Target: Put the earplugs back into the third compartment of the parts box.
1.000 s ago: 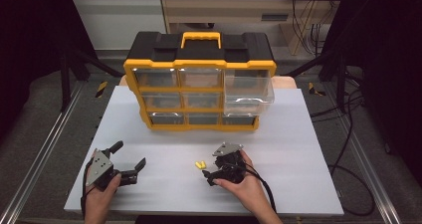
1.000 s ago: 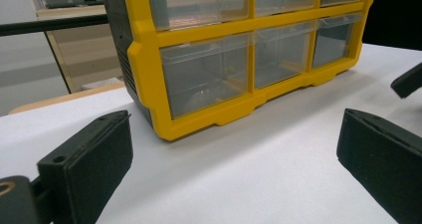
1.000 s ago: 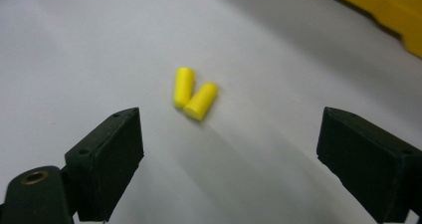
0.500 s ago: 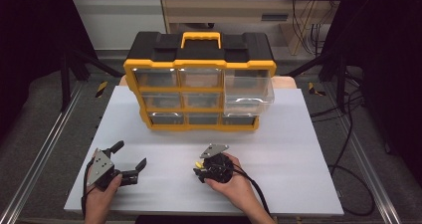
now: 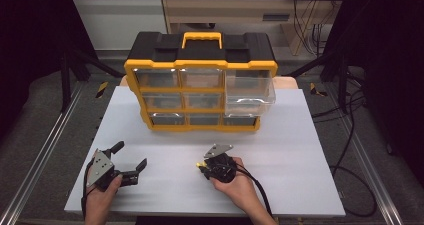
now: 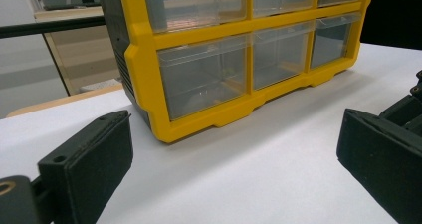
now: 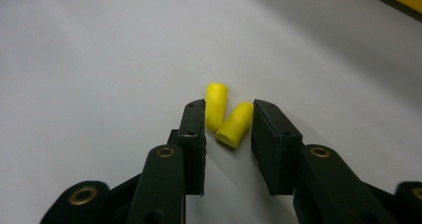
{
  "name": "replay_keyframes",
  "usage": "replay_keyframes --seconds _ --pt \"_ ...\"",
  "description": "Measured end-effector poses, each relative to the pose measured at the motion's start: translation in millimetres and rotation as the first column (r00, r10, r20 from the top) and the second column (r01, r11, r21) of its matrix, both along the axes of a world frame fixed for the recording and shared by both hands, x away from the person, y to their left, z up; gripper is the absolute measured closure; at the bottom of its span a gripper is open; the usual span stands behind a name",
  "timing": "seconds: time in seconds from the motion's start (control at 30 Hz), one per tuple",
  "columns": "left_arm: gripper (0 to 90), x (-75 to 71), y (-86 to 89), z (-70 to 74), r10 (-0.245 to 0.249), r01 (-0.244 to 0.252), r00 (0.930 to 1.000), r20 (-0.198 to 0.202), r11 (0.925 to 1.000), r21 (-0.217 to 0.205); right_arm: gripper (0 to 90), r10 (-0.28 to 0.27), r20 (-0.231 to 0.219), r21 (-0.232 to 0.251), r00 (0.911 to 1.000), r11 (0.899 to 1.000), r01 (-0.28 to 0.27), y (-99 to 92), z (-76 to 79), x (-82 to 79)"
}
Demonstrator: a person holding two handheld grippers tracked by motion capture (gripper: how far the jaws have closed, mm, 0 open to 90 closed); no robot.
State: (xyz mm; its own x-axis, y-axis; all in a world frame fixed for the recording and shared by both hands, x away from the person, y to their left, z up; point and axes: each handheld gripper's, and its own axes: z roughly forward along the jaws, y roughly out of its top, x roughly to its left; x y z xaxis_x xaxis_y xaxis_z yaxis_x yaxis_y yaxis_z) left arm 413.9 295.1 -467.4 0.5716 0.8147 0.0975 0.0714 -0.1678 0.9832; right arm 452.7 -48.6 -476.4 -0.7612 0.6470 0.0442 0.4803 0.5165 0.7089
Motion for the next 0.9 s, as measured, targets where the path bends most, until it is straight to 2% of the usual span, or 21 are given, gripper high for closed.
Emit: replay_keyframes --seconds 0.27,0.77,0.9 --pt "1.0 -0.7 -1.0 -0.9 -0.007 0.007 1.0000 -0.003 1.0000 0.006 74.5 -0.012 -0.002 0.010 0.9999 1.000 0.012 -3.6 0.4 2.5" --pt "1.1 -0.5 -0.8 -0.5 -0.006 0.006 1.0000 -0.002 1.0000 0.005 74.0 -0.046 -0.013 0.031 0.9989 0.998 0.046 -10.5 0.9 6.2" --pt "1.2 -0.2 -1.5 -0.7 -0.008 0.008 1.0000 -0.004 0.9999 0.008 75.3 -0.052 -0.017 0.029 0.9985 0.998 0.053 -8.2 -3.0 7.6"
